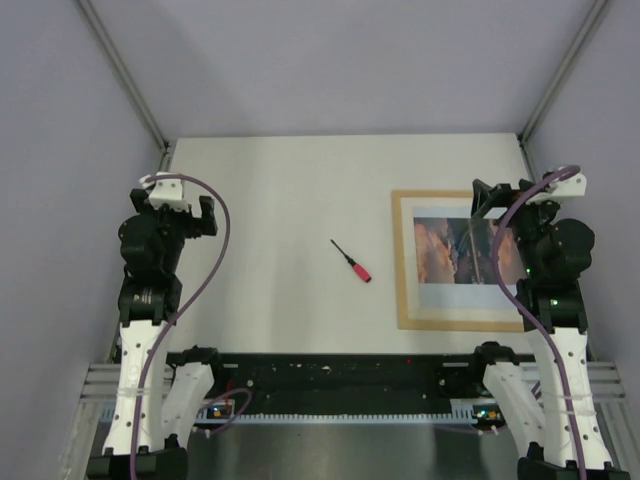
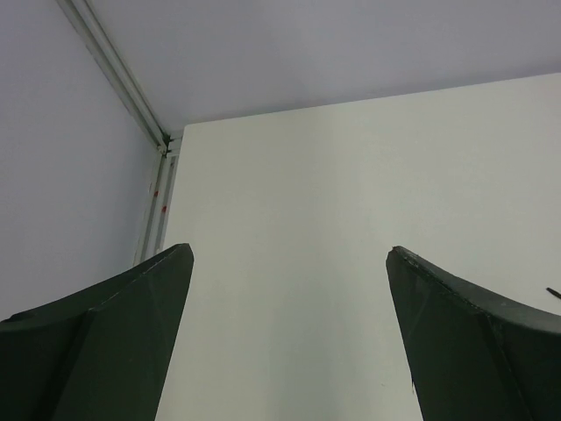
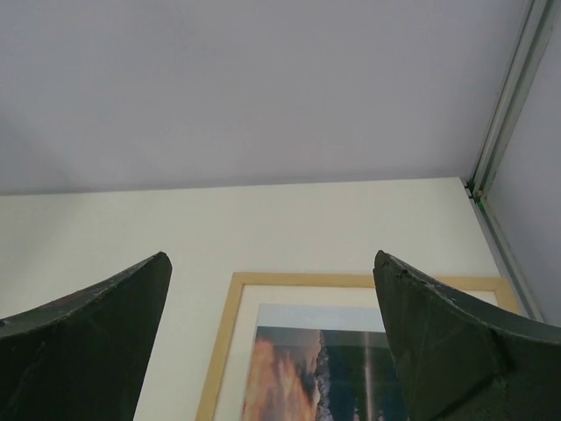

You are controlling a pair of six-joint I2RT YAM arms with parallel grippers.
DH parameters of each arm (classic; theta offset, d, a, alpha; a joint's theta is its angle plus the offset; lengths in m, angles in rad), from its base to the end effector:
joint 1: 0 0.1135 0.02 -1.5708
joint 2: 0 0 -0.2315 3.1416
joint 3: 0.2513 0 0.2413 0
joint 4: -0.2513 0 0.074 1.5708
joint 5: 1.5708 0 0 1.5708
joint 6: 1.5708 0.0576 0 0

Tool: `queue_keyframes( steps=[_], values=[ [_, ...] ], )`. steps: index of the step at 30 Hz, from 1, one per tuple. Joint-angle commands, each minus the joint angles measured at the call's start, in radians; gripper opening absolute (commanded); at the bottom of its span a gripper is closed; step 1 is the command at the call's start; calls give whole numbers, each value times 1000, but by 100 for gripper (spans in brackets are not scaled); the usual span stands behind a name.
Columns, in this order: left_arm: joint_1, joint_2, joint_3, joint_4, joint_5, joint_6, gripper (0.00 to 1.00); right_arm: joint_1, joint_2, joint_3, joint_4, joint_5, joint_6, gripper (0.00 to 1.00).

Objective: Take the photo out of the frame
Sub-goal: Pick up the screwdriver from the center of the board.

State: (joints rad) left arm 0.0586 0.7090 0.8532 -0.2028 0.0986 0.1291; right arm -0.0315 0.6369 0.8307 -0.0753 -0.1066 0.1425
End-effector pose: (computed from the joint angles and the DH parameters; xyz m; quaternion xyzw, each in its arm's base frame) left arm 0.1980 0.0059 0.3495 0.0594 0.7250 0.0285 0.6856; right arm 0.1821 0.0004 0.3706 0.0179 0.6640 0.0767 0.7436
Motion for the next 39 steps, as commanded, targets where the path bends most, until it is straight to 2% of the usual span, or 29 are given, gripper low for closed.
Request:
queue_keyframes(
  steps=[1,7,10,16,22,26,30,33,36,39],
  values=[
    [7,-17,-3,40,24,-11,99,-4,-9,31,17,8,9,99],
    [7,-19,-6,36,62,6,99,-4,-11,21,26,-8,-15,99],
    [9,-14,-11,20,124,43,99,-5,-9,5,29,-71,-114,99],
    [7,4,-16,-6,236,73,99,-4,-8,-30,-33,-246,-357,99],
    [7,20,-5,-40,274,102,99,-5,3,-31,-132,-526,-434,99],
    [6,29,4,-72,374,144,99,-4,18,-19,-182,-685,-455,99],
    [-5,79,52,-124,440,161,99,-2,44,-30,-210,-720,-460,99],
    [-11,104,67,-144,396,168,99,22,85,-64,-227,-731,-468,99],
    [-9,89,47,-141,313,179,99,123,159,-62,-247,-665,-469,98],
    [-9,60,14,-153,239,191,99,296,253,-35,-280,-485,-509,97]
  ],
)
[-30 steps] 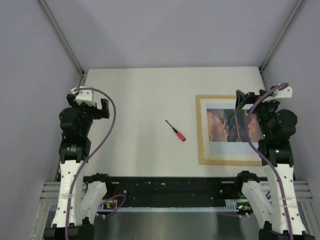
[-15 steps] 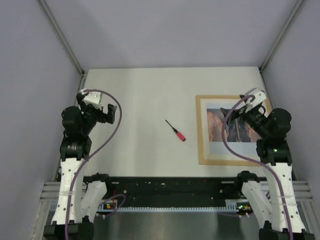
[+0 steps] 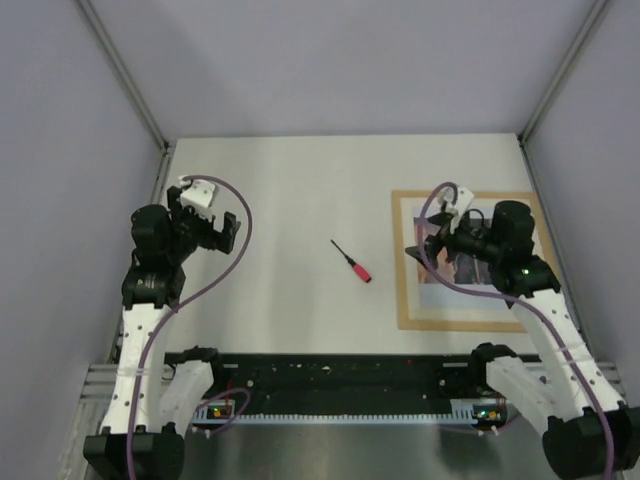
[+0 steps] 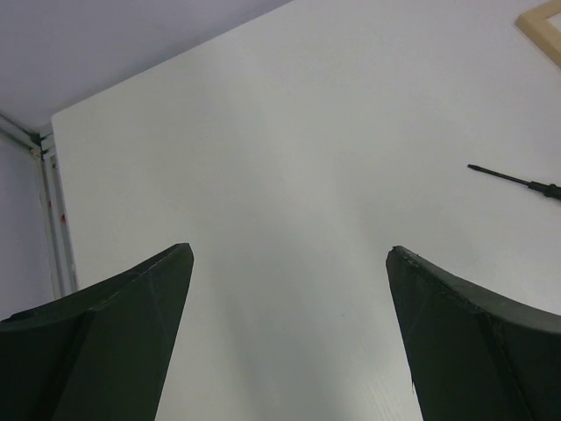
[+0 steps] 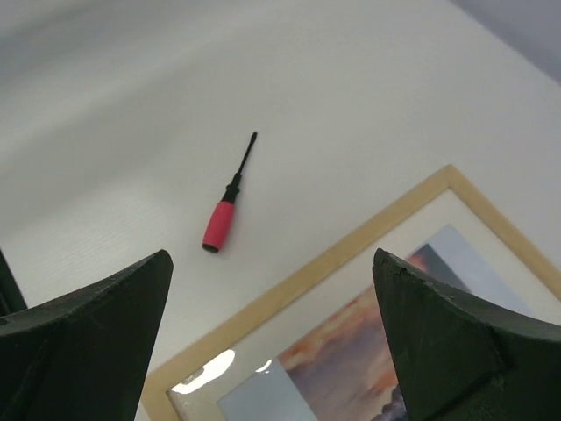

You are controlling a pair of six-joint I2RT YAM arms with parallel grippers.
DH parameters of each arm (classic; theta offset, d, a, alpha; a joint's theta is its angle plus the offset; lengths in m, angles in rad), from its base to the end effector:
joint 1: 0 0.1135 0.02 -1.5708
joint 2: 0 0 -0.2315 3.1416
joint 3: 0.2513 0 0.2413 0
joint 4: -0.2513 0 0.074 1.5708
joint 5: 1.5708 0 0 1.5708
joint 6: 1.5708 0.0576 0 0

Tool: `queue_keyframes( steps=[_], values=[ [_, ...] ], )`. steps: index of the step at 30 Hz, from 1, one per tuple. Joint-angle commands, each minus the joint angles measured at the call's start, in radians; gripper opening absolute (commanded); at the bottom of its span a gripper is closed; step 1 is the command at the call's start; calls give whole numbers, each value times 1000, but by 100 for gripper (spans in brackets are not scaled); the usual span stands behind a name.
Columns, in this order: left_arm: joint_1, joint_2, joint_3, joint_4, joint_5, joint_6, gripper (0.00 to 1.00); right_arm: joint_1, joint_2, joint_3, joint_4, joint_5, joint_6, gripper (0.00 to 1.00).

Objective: Take the photo out of the frame
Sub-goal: Pick up the screwdriver from the center of the board.

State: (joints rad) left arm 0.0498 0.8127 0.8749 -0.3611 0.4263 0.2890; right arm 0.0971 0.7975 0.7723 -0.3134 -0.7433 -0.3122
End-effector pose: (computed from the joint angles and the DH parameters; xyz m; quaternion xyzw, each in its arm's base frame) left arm 0.2121 -0.0133 0.3188 0.2186 0.7657 -0.0699 0.6009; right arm 0.1985 0.0585 0.2946 -0.3600 0.7019 0.2369 0.5671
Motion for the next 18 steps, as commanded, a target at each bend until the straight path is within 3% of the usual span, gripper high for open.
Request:
queue_keyframes(
  steps=[1,6,14,18],
  values=[
    [-1,-58,-20,-2,-115,24,99,223,123,27,-44,210,-68,97],
    [-1,-118,-73,-35,-250,3,99,412,308,67,-13,375,-76,96],
    [1,-153,-119,-30,-368,-48,99,493,684,243,-9,443,41,86],
    [2,-149,-129,-18,-417,-54,99,520,785,292,-12,473,91,79]
  ],
)
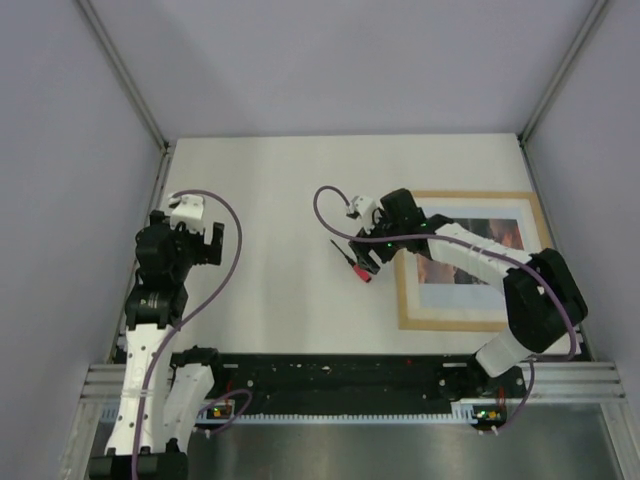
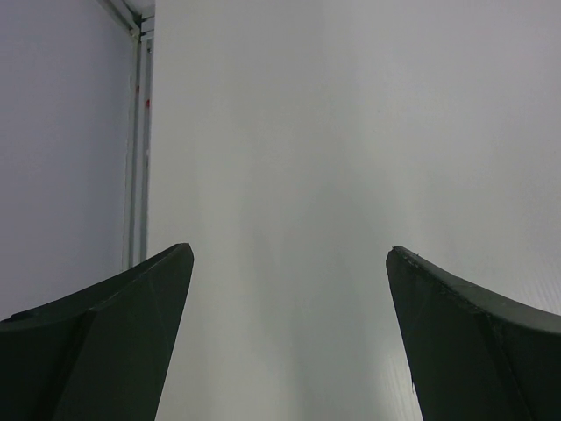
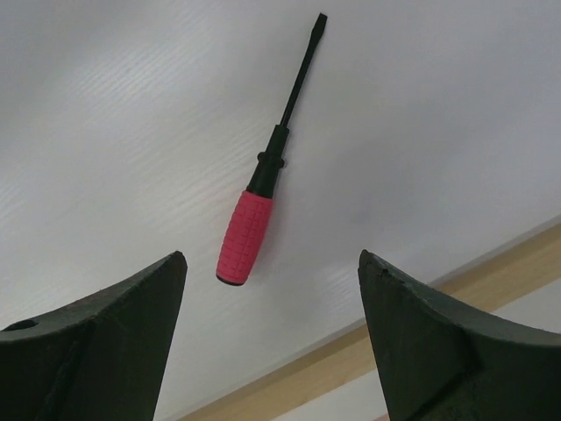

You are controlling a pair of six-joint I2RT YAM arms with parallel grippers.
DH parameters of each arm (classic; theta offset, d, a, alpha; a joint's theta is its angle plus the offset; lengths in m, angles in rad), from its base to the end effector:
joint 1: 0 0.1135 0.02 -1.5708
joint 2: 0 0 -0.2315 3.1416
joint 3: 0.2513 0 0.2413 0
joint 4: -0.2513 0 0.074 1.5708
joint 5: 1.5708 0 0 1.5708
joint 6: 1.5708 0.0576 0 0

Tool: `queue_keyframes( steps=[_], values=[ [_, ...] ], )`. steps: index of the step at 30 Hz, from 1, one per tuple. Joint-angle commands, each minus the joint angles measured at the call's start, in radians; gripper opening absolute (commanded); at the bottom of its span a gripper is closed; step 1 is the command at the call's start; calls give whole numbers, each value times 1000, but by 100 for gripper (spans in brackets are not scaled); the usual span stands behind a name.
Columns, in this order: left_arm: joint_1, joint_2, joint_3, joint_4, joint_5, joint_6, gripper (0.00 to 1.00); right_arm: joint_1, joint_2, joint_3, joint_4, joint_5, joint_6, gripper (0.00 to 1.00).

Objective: Take the photo out of the frame
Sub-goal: Pick up the screwdriver from the center of the board.

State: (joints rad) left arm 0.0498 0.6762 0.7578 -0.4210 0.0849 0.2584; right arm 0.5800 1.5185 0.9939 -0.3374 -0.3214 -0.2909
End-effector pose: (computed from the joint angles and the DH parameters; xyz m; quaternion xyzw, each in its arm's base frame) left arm 0.1914 0.0046 0.2935 0.1093 0.8086 0.0543 0.5755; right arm 0.2610 0.1928 0.1819 -0.4408 0.8160 0.1978 0.3174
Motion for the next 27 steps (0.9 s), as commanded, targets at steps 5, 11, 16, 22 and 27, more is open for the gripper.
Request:
queue_keyframes(
  steps=[5,11,16,22,27],
  values=[
    [2,-4,-21,51,-74,-28,99,101,117,78,12,126,79,75],
    [2,10,-20,54,-122,-38,99,138,167,78,8,157,75,68],
    [2,16,-18,59,-135,-42,99,138,213,81,8,171,68,63],
    [2,19,-15,62,-155,-53,99,138,259,106,0,186,76,52],
    [2,25,-11,96,-249,-74,99,138,279,124,-12,182,91,28]
  ],
)
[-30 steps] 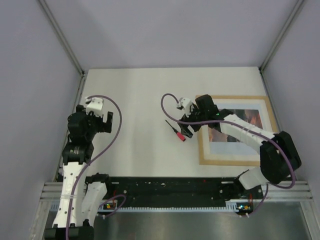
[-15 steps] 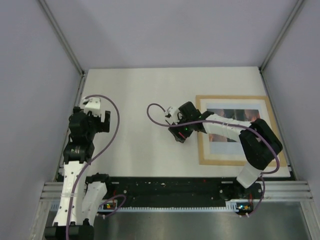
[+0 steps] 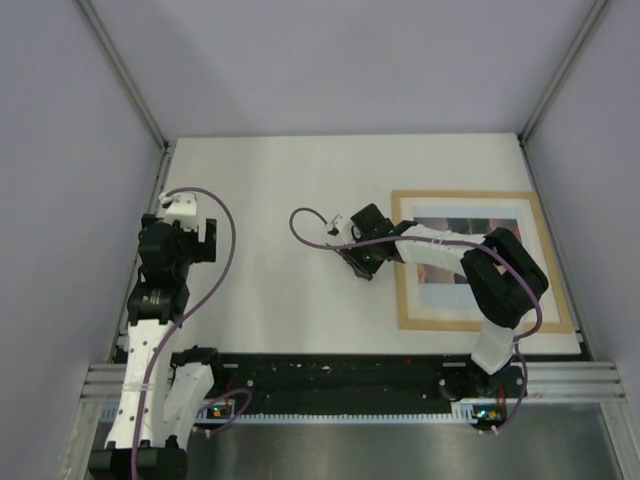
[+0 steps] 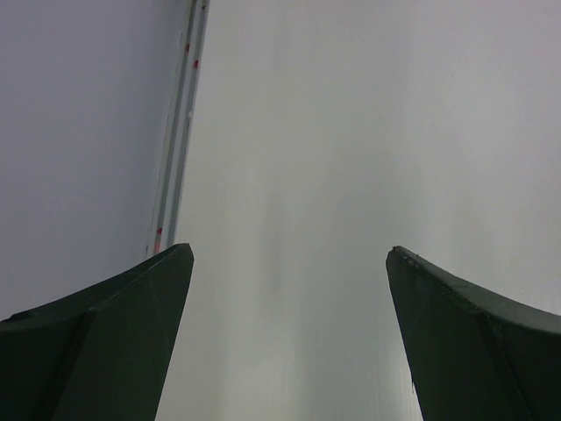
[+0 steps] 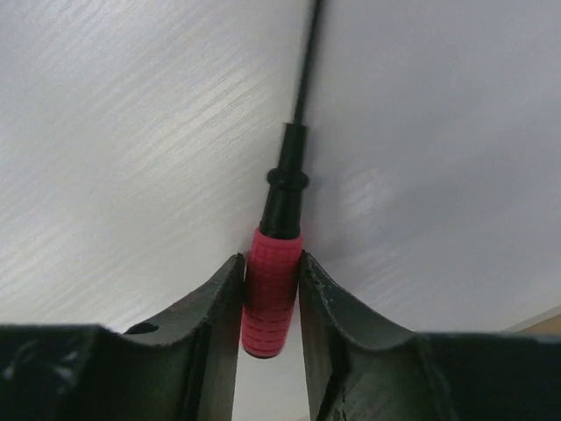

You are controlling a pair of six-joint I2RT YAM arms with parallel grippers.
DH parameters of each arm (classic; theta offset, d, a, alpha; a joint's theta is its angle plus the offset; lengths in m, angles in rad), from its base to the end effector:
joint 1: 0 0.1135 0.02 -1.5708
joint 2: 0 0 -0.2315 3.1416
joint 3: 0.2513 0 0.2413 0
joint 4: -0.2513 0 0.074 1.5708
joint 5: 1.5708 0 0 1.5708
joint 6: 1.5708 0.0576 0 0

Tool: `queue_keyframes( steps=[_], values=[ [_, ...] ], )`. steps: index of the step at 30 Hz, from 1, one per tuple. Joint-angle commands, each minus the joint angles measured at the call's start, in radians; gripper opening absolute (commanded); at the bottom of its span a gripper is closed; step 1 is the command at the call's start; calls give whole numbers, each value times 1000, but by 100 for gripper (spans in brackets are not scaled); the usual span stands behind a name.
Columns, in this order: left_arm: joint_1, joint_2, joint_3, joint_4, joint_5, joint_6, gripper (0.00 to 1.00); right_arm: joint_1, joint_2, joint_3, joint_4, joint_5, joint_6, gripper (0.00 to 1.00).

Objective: Take the photo out of the frame
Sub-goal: Pick up the screwdriver from the center of the board, then place the screwdriver at the center of the board.

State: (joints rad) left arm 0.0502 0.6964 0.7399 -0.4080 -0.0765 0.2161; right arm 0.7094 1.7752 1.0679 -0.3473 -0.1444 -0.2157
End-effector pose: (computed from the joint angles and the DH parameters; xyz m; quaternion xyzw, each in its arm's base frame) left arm 0.1956 0.0142 0.2853 0.0466 0.8219 0.1065 0.5576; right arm 0.2589 0.2332 0.1200 -0.4468 0.8548 0.1298 0.2298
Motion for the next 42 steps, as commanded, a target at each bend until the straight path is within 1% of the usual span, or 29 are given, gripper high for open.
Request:
queue_keyframes(
  steps=[1,4,5,9,12,16,23,25,29,32,35,42],
  values=[
    [2,6,9,90,-110,-34,99,9,26,56,-7,0,21,21],
    [4,11,15,109,-157,-41,99,10,42,87,-27,-23,44,2],
    [4,14,15,112,-164,-46,99,12,47,108,-36,-38,55,0],
    [13,20,23,126,-195,-55,99,30,99,240,-94,-92,99,0],
    [22,25,21,129,-194,-58,99,36,167,370,-114,-147,171,0],
    [34,25,16,129,-178,-63,99,54,301,590,-119,-208,327,0],
    [60,29,18,126,-152,-69,99,166,578,996,-151,-225,524,0],
    [63,29,18,126,-149,-69,99,199,633,1084,-136,-221,573,0],
    [69,29,16,124,-146,-73,98,258,714,1179,-99,-190,621,0],
    [73,26,19,120,-137,-75,98,295,780,1242,-111,-115,627,0],
    [79,20,23,112,-132,-80,98,308,814,1256,-128,-52,624,0],
    [88,12,23,109,-124,-80,98,312,843,1270,-134,-30,602,0]
  ],
)
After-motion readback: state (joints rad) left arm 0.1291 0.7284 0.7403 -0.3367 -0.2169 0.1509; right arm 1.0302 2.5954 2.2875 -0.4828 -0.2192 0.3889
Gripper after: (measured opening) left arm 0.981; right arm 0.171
